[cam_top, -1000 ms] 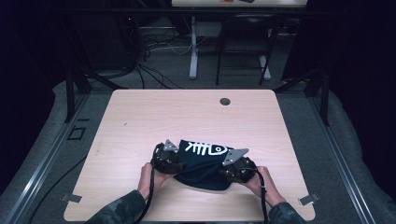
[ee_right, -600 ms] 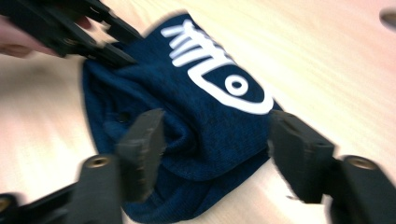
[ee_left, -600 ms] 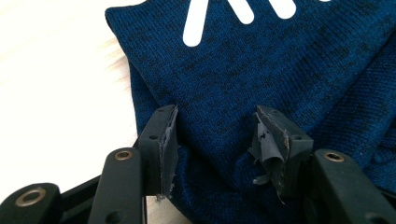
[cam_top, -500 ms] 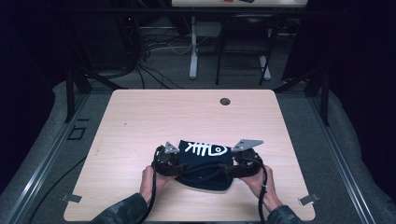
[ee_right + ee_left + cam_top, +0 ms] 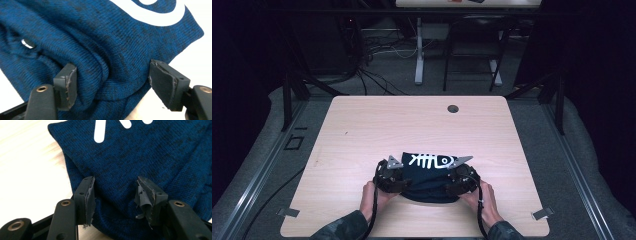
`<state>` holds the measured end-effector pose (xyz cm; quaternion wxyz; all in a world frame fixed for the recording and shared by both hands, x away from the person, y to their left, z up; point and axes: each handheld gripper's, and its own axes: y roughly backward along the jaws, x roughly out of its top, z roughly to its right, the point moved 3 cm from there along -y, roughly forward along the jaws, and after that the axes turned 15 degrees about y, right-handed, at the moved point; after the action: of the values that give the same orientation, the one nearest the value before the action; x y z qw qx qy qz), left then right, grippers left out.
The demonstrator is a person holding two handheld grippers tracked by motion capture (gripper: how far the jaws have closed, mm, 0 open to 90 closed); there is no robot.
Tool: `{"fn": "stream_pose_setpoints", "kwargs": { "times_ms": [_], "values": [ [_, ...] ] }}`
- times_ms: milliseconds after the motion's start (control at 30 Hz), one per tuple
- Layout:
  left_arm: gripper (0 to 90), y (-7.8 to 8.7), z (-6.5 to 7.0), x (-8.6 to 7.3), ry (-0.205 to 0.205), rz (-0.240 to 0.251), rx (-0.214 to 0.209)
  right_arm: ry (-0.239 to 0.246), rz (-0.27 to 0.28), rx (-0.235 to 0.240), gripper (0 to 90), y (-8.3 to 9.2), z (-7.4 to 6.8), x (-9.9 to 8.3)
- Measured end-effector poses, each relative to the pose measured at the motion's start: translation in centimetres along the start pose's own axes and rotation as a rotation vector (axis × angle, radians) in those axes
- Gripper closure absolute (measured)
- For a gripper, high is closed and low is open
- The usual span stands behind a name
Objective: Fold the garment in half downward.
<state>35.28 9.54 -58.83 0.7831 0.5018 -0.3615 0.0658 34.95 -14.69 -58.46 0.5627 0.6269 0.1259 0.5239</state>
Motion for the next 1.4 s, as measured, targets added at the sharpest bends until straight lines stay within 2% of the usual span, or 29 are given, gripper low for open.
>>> {"fn": "stream_pose_setpoints", "kwargs": {
  "times_ms": [233, 300, 400, 500, 567, 600, 667, 733, 867, 1000, 1067, 1100, 1133, 1200, 1233, 1300, 1400],
  "values": [
    [48.4, -0.2, -0.1, 0.0, 0.011, 0.0, 0.005, -0.003, -0.002, -0.007, 21.3, -0.9, 1.7, 0.5],
    [48.1, -0.2, -0.1, 0.1, 0.0, 0.0, 0.01, -0.03, 0.006, 0.01, 16.7, -1.3, 2.3, 0.4],
    [46.8, -0.2, -0.1, 0.1, -0.004, -0.001, 0.012, -0.032, 0.011, 0.006, 15.8, -1.3, 2.2, 0.4],
    [40.3, -0.2, -0.1, 0.3, -0.007, 0.003, 0.013, -0.027, 0.002, -0.002, 14.6, -1.0, 2.1, 0.6],
    [31.8, 0.2, -0.3, 0.6, -0.007, 0.007, 0.02, -0.02, 0.015, 0.002, 13.4, -0.7, 2.0, 0.6],
    [27.0, 0.4, -0.4, 0.7, -0.004, 0.003, 0.014, -0.037, 0.033, 0.003, 12.3, -0.5, 1.9, 0.7],
    [22.2, 0.6, -0.5, 0.8, 0.0, 0.003, 0.011, -0.023, 0.021, 0.005, 11.6, -0.1, 1.9, 0.7],
    [17.5, 1.2, -0.9, 0.8, 0.002, 0.008, 0.004, -0.016, 0.038, 0.006, 9.5, 0.9, 1.7, 0.8],
    [14.2, 2.4, -1.2, 0.8, 0.005, 0.029, -0.01, -0.014, 0.058, 0.004, 7.3, 2.5, 1.5, 0.5],
    [11.6, 3.3, -1.7, 0.8, 0.008, 0.04, -0.005, -0.021, 0.065, 0.001, 6.0, 3.6, 1.6, 0.1],
    [10.1, 4.3, -2.7, 0.6, 0.01, 0.033, 0.019, -0.037, 0.074, -0.009, 5.0, 4.8, 1.7, -0.8],
    [8.7, 4.3, -2.7, 0.6, 0.01, 0.033, 0.019, -0.05, 0.071, -0.015, 4.6, 5.2, 1.8, -1.2],
    [7.7, 4.9, -3.6, 0.4, 0.018, 0.029, 0.042, -0.058, 0.074, -0.019, 4.3, 5.5, 2.0, -1.6],
    [5.3, 5.4, -4.4, 0.0, 0.035, 0.027, 0.058, -0.08, 0.071, -0.031, 4.2, 6.0, 2.3, -2.5],
    [4.8, 5.4, -4.4, 0.0, 0.035, 0.027, 0.058, -0.08, 0.071, -0.031, 4.2, 6.0, 2.3, -2.5],
    [2.8, 6.1, -5.4, -0.6, 0.053, 0.022, 0.081, -0.118, 0.067, -0.044, 4.2, 6.5, 2.6, -3.8],
    [0.6, 6.6, -6.1, -1.1, 0.05, 0.006, 0.099, -0.146, 0.053, -0.055, 4.3, 6.9, 2.8, -5.2]
  ]
}}
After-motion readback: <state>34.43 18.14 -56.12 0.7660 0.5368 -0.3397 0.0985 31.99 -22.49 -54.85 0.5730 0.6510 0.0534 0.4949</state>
